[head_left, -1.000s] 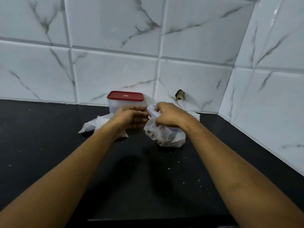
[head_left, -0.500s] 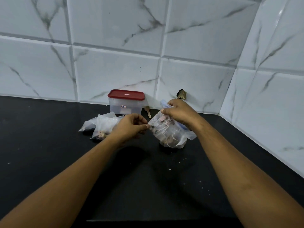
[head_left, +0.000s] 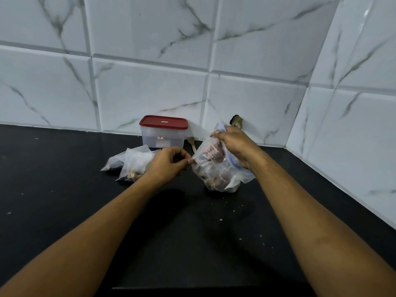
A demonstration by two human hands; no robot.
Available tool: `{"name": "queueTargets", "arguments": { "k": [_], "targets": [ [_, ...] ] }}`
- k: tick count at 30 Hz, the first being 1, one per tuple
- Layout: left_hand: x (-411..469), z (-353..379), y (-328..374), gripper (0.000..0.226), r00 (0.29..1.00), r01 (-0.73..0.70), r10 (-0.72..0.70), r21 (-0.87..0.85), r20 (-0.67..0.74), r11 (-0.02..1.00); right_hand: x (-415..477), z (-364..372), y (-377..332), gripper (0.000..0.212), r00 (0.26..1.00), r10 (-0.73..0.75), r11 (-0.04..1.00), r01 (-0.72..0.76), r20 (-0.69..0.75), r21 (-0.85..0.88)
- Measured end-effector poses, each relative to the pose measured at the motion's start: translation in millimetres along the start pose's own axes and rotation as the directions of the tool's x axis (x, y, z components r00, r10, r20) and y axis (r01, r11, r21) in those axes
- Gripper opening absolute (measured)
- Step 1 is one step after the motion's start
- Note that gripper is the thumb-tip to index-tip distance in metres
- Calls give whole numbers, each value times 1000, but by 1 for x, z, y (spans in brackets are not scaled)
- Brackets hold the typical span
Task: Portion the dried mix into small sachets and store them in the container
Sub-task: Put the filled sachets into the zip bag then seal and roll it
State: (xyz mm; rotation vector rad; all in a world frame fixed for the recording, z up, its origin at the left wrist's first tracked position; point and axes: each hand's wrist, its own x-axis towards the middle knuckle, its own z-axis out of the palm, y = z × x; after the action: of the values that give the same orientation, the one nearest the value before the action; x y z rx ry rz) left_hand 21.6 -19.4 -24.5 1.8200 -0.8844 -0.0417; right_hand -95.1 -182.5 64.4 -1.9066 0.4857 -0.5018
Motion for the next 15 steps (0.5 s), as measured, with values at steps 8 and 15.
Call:
{"name": "queueTargets", "arguments": {
  "k": [8,15],
  "targets": [
    [-1,-16,-5,10,996,-68,82,351,-25,934,6,-16,9,20,935,-281,939,220,-218,-265],
    [-2,1,22,41,969,-233,243,161,-47,959,1,-15,-4,31,964,-154,987,158,217,-2]
  ]
}}
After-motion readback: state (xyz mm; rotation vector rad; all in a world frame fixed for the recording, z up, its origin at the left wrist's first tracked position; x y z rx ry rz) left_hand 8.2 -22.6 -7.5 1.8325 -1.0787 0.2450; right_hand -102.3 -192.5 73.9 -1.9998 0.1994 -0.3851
